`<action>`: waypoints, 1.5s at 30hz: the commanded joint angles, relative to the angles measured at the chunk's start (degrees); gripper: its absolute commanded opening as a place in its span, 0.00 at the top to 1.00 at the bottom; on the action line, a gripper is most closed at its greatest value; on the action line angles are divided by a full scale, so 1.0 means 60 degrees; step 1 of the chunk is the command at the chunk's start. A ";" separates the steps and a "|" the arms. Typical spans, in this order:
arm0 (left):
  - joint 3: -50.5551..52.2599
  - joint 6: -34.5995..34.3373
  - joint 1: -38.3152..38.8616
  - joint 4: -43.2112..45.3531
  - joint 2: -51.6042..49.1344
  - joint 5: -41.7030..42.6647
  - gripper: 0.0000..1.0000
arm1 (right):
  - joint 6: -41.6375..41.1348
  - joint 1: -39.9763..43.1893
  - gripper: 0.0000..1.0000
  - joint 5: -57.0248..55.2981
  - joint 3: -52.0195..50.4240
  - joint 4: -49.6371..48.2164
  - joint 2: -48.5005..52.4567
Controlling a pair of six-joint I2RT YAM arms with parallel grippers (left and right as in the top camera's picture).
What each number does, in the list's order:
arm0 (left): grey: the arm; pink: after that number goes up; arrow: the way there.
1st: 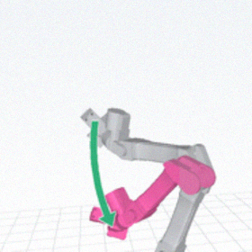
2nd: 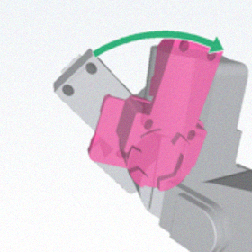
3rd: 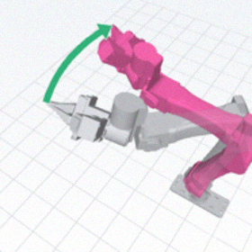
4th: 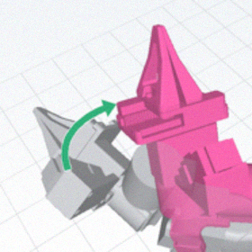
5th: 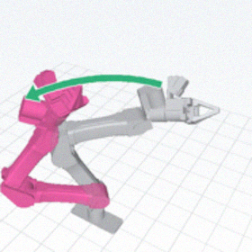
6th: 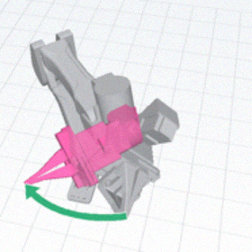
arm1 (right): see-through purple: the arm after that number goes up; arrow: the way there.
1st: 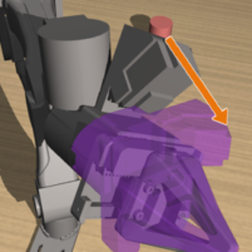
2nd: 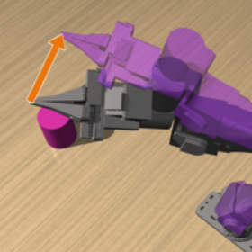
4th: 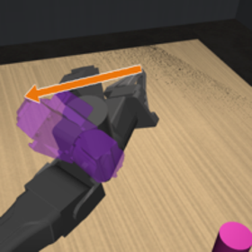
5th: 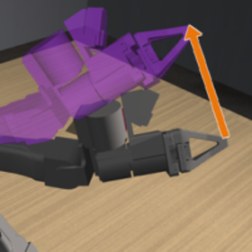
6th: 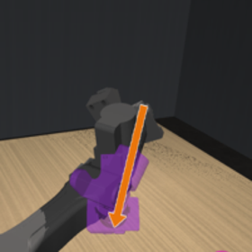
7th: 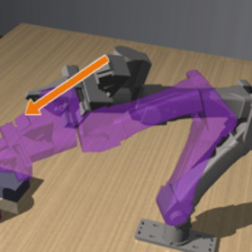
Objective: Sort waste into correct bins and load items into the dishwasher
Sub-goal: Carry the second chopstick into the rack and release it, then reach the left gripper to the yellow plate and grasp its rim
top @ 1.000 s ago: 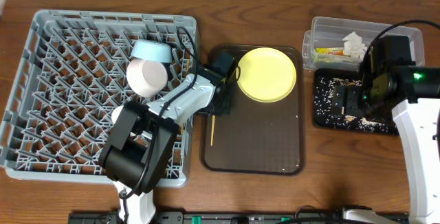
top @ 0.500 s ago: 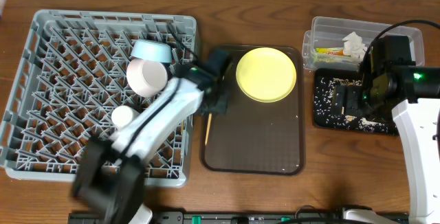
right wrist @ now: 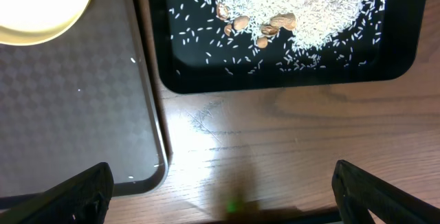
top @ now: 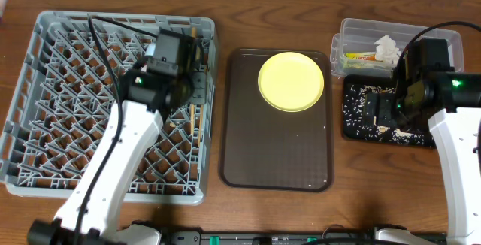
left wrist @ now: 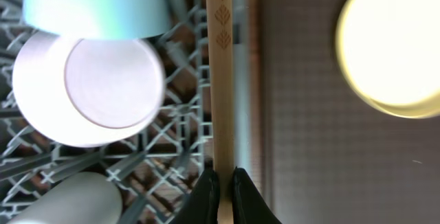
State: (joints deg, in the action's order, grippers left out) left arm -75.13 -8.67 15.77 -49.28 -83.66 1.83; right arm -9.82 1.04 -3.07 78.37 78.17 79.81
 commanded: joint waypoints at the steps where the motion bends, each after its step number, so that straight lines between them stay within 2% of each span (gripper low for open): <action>1: 0.0011 0.0262 -0.0284 -0.0066 -0.0747 -0.0168 0.94 | 0.0113 0.0011 0.01 -0.0091 0.0087 0.0007 0.0011; 8: 0.0018 0.0266 -0.0299 0.0018 -0.2237 -0.0175 0.94 | 0.0113 0.0011 0.01 -0.0087 0.0087 0.0018 0.0011; 9: 0.0018 0.0266 -0.0299 0.0044 -0.2433 -0.0175 0.91 | 0.0113 0.0011 0.01 -0.0091 0.0087 0.0033 0.0011; 10: 0.0018 0.0266 -0.0299 0.0047 -0.2543 -0.0175 0.86 | 0.0113 0.0011 0.01 -0.0091 0.0087 0.0051 0.0011; 11: 0.0018 0.0266 -0.0299 0.0047 -0.2663 -0.0175 0.75 | 0.0113 0.0011 0.01 -0.0091 0.0087 0.0066 0.0011; 12: 0.0018 0.0266 -0.0299 0.0040 -0.2699 -0.0175 0.67 | 0.0113 0.0011 0.01 -0.0091 0.0091 0.0084 0.0011; 14: 0.0015 0.0270 -0.0295 0.0040 -0.2667 -0.0175 0.61 | 0.0113 0.0011 0.00 -0.0091 0.0087 0.0084 0.0011; 16: 0.0004 0.0266 -0.0295 0.0040 -0.2492 -0.0171 0.48 | 0.0113 0.0011 0.01 -0.0091 0.0087 0.0084 0.0011; 18: -0.0015 0.0262 -0.0273 0.0044 -0.2164 -0.0160 0.44 | 0.0117 0.0015 0.01 -0.0095 0.0087 0.0080 0.0011; 23: -0.0022 0.0262 0.0062 0.0499 -0.1009 0.0597 0.44 | 0.0117 0.0011 0.01 -0.0095 0.0087 0.0040 0.0011; 26: -0.0022 0.0262 0.0466 0.1264 -0.0630 0.1166 0.47 | 0.0113 0.0011 0.01 -0.0091 0.0091 0.0011 0.0011; 29: -0.0018 0.0262 0.1027 0.2175 -0.0692 0.1158 0.47 | 0.0113 0.0011 0.01 -0.0091 0.0087 0.0062 0.0011; 38: -0.0018 0.0262 0.2444 0.4812 -0.2393 0.1162 0.47 | 0.0113 0.0011 0.01 -0.0087 0.0087 0.0084 0.0011; 45: -0.0018 0.0259 0.3260 0.5490 -0.4054 0.1162 0.47 | 0.0113 0.0011 0.01 -0.0087 0.0087 0.0091 0.0011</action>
State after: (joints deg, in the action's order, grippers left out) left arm -75.05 -7.44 33.93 -16.51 -105.27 8.67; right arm -9.82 1.04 -3.07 78.37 78.61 79.81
